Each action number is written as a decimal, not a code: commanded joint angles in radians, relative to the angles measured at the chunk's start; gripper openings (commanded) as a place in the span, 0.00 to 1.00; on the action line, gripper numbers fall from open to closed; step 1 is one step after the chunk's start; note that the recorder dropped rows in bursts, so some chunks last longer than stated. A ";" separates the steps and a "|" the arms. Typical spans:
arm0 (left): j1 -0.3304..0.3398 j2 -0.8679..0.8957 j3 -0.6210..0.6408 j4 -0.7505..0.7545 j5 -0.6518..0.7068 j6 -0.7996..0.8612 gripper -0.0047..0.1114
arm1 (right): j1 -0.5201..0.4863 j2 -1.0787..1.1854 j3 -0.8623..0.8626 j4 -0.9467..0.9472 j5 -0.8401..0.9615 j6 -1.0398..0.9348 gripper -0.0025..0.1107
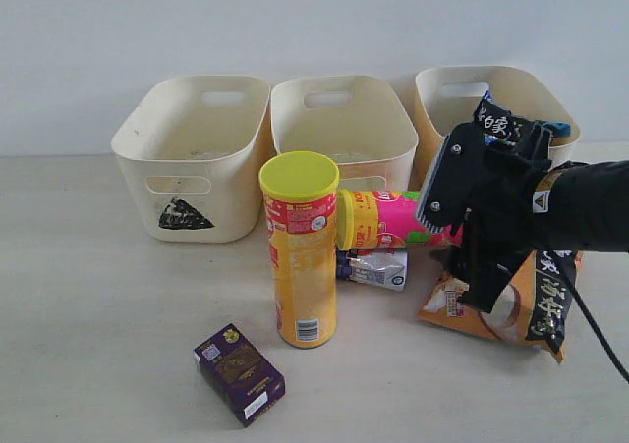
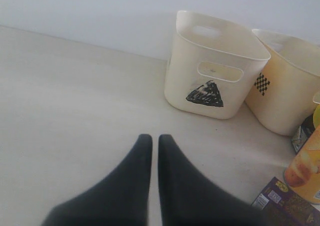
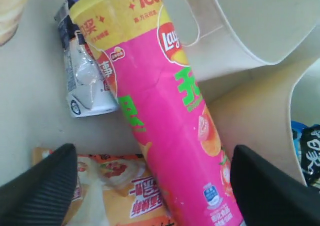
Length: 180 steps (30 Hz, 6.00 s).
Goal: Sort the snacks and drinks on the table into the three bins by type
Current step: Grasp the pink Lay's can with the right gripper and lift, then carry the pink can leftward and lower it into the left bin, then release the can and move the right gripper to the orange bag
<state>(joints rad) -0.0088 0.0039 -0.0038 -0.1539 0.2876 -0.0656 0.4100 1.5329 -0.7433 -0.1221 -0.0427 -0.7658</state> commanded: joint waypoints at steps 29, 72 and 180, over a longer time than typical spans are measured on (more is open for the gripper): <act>-0.001 -0.004 0.004 0.005 0.000 -0.005 0.08 | -0.011 0.362 -0.203 -0.007 -0.158 -0.230 0.69; -0.001 -0.004 0.004 0.005 0.000 -0.005 0.08 | 0.008 -0.222 -0.295 0.028 -0.174 0.634 0.02; -0.001 -0.004 0.004 0.005 0.000 -0.005 0.08 | -0.494 -0.031 -0.083 0.963 0.794 0.282 0.02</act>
<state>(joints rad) -0.0088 0.0039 -0.0038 -0.1539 0.2876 -0.0656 -0.0131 1.4462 -0.8297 0.6190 0.6383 -0.2258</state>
